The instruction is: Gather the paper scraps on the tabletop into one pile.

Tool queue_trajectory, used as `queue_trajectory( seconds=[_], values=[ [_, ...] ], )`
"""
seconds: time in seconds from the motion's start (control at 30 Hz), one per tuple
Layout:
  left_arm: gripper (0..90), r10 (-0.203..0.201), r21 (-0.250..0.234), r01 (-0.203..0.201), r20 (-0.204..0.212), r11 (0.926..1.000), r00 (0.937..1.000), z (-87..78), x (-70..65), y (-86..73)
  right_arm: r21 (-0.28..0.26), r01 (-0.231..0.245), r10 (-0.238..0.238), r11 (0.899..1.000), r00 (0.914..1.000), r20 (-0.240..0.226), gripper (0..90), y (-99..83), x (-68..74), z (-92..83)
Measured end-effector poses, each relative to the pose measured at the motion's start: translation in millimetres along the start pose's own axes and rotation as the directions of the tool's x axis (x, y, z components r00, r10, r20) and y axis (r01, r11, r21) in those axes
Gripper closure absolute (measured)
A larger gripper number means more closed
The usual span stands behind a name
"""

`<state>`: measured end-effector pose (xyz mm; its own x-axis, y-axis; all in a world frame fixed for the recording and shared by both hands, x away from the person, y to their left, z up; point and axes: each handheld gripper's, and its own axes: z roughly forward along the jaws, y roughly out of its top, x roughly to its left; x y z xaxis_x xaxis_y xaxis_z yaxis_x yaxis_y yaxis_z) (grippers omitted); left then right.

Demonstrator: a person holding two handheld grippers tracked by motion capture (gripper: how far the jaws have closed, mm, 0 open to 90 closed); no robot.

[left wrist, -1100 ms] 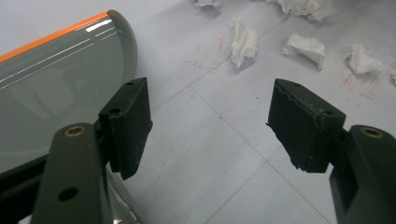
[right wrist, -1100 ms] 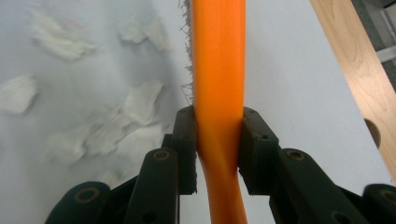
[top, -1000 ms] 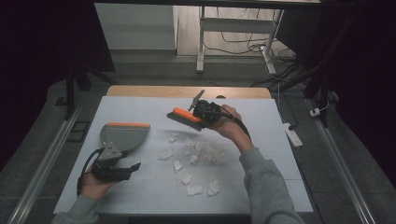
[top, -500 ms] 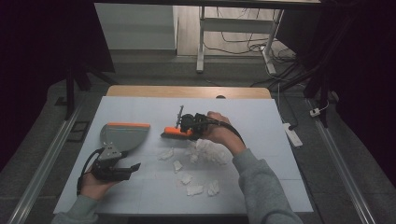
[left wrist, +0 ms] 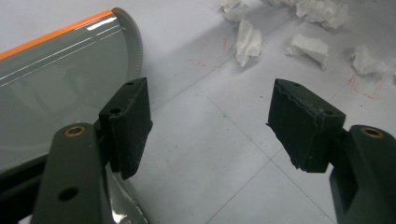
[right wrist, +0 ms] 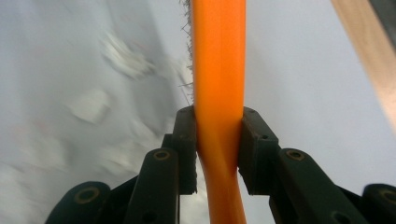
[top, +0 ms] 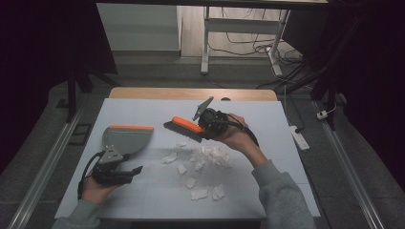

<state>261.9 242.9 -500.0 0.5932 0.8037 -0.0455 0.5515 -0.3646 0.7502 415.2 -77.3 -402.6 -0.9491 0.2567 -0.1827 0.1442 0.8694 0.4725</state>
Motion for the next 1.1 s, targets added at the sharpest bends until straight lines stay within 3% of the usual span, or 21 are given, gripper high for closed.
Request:
queue_trajectory(
  seconds=[0.07,0.17,0.3,0.37,0.43,0.57,0.63,0.73,0.77,0.83,0.9,0.97,1.07,1.1],
  values=[
    [30.7,-0.005,-0.004,0.005,-0.006,1.0000,1.0000,-1.6,0.9,-0.4,0.003,-0.033,0.033,0.999,0.9988,-0.034,70.6,3.2,10.0,2.4],
    [30.7,-0.008,-0.006,0.008,-0.008,1.0000,0.9999,-3.2,2.2,-0.9,0.044,-0.076,0.078,0.996,0.9960,-0.042,70.6,11.3,30.4,11.2],
    [30.7,-0.010,-0.009,0.010,-0.010,0.9999,0.9999,-4.3,2.9,-1.2,0.043,-0.141,0.145,0.989,0.9825,-0.116,70.6,22.9,47.1,27.1],
    [30.7,-0.011,-0.010,0.011,-0.011,0.9999,0.9999,-4.5,3.2,-1.4,0.056,-0.173,0.180,0.983,0.9736,-0.141,70.6,29.1,52.4,35.6],
    [30.6,-0.008,-0.008,0.008,-0.012,0.9999,0.9999,-4.1,3.3,-1.5,0.081,-0.227,0.238,0.971,0.9549,-0.177,70.6,33.9,56.1,44.9],
    [30.7,0.007,0.004,-0.007,-0.019,1.0000,0.9998,-2.6,1.4,-1.3,0.113,-0.260,0.280,0.959,0.9314,-0.233,70.6,41.7,62.3,67.3],
    [30.6,0.011,0.005,-0.011,-0.019,0.9999,0.9998,-2.6,0.9,-1.2,0.116,-0.256,0.277,0.960,0.9314,-0.236,70.6,44.6,63.4,76.0],
    [30.7,0.010,0.004,-0.010,-0.018,0.9999,0.9998,-3.4,1.8,-1.5,0.132,-0.281,0.304,0.951,0.9270,-0.219,70.6,45.1,59.9,83.8],
    [30.6,0.005,0.000,-0.005,-0.018,1.0000,0.9998,-3.5,2.0,-1.8,0.148,-0.302,0.329,0.942,0.9196,-0.215,70.6,43.4,56.1,84.5],
    [30.6,0.006,0.003,-0.006,-0.021,1.0000,0.9998,-3.2,1.8,-2.3,0.176,-0.354,0.388,0.918,0.8940,-0.224,70.6,35.5,46.7,84.7],
    [30.6,0.021,0.010,-0.020,-0.029,0.9997,0.9994,-2.4,-0.2,-2.4,0.192,-0.383,0.419,0.904,0.8840,-0.208,70.6,25.6,40.4,81.4],
    [30.6,0.029,0.015,-0.029,-0.029,0.9995,0.9992,-1.6,-1.4,-2.1,0.194,-0.399,0.433,0.896,0.8819,-0.187,70.6,15.9,35.8,74.5],
    [30.6,0.025,0.011,-0.025,-0.028,0.9996,0.9993,-1.6,-1.1,-1.9,0.197,-0.412,0.441,0.890,0.8870,-0.136,70.6,4.1,30.4,61.6],
    [30.6,0.022,0.010,-0.022,-0.027,0.9997,0.9994,-1.9,-0.9,-1.9,0.198,-0.409,0.436,0.891,0.8923,-0.118,70.6,0.7,28.5,57.5]
  ],
)
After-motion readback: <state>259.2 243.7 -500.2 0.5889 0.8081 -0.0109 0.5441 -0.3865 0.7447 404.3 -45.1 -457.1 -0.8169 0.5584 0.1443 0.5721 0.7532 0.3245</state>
